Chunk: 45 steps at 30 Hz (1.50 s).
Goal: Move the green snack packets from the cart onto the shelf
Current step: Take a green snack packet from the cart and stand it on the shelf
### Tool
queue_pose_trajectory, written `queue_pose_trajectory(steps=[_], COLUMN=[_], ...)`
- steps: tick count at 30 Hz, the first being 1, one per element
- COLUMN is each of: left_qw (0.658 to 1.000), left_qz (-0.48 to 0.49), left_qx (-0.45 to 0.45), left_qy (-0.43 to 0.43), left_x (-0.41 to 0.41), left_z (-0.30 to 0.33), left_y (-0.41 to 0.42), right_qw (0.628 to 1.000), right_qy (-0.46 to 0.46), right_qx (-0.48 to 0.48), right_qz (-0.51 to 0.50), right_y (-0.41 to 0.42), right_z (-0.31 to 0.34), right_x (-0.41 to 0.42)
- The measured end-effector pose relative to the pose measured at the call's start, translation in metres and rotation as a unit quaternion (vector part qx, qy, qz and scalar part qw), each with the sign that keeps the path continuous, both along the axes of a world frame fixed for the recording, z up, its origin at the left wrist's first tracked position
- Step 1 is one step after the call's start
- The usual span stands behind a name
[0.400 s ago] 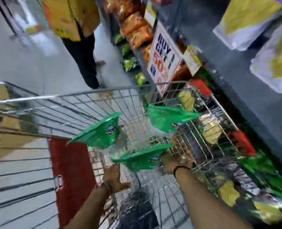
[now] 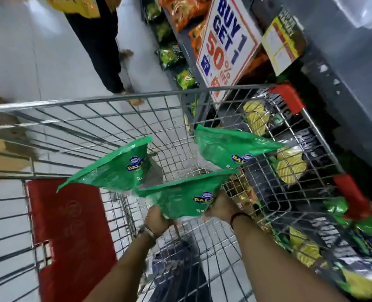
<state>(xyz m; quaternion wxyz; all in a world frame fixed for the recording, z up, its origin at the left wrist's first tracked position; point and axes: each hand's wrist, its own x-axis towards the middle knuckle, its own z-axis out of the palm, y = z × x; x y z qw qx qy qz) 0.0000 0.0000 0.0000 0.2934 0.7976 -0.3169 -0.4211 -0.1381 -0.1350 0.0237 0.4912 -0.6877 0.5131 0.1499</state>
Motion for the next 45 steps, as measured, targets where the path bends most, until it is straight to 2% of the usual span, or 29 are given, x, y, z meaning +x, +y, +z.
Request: queue_pose_trajectory(steps=[4, 7, 10, 13, 16, 19, 23, 26, 29, 32, 35, 36, 38, 40, 42, 45], left_qw=[0.997, 0.996, 0.984, 0.971, 0.950, 0.921, 0.899, 0.903, 0.904, 0.898, 0.906, 0.903, 0.889, 0.874, 0.863, 0.881], left_qz=[0.007, -0.034, -0.083, -0.097, -0.135, -0.197, -0.261, -0.275, -0.287, -0.281, -0.198, -0.174, -0.187, -0.241, -0.271, -0.268], left_qx=[0.037, -0.046, -0.134, -0.208, -0.268, -0.321, -0.344, -0.298, -0.265, -0.302, -0.365, -0.384, -0.408, -0.414, -0.419, -0.354], left_qy=[0.067, 0.061, 0.086, 0.066, 0.088, 0.097, 0.072, 0.139, 0.171, 0.156, 0.080, 0.077, 0.084, 0.074, 0.075, 0.161], left_x=[0.004, 0.001, -0.016, -0.051, -0.086, -0.138, -0.205, -0.243, -0.270, -0.289, -0.300, -0.302, -0.309, -0.319, -0.329, -0.331], left_z=[0.060, 0.130, 0.203, 0.271, 0.319, 0.353, 0.364, 0.346, 0.322, 0.308, 0.301, 0.301, 0.299, 0.297, 0.292, 0.297], left_y=[-0.010, -0.022, -0.034, -0.048, -0.072, -0.114, -0.177, -0.208, -0.227, -0.236, -0.231, -0.225, -0.210, -0.197, -0.192, -0.199], right_qw=[0.997, 0.987, 0.968, 0.939, 0.912, 0.868, 0.815, 0.785, 0.780, 0.767, 0.748, 0.736, 0.723, 0.748, 0.775, 0.793], right_qy=[-0.079, -0.158, -0.221, -0.258, -0.269, -0.283, -0.280, -0.249, -0.232, -0.244, -0.307, -0.348, -0.404, -0.413, -0.375, -0.349], right_qx=[0.003, -0.004, -0.100, -0.205, -0.271, -0.345, -0.383, -0.402, -0.397, -0.393, -0.353, -0.322, -0.264, -0.231, -0.230, -0.235], right_qz=[-0.023, -0.039, -0.061, -0.102, -0.148, -0.216, -0.333, -0.400, -0.424, -0.446, -0.471, -0.483, -0.495, -0.464, -0.455, -0.441], right_y=[-0.008, -0.009, -0.004, 0.004, 0.006, 0.001, -0.020, -0.035, -0.045, -0.046, -0.041, -0.040, -0.037, -0.031, -0.022, -0.006], right_z=[0.058, 0.124, 0.202, 0.267, 0.311, 0.339, 0.337, 0.325, 0.308, 0.293, 0.292, 0.293, 0.295, 0.299, 0.297, 0.284], right_x=[-0.012, -0.036, -0.072, -0.119, -0.165, -0.221, -0.273, -0.300, -0.317, -0.324, -0.329, -0.331, -0.336, -0.330, -0.320, -0.313])
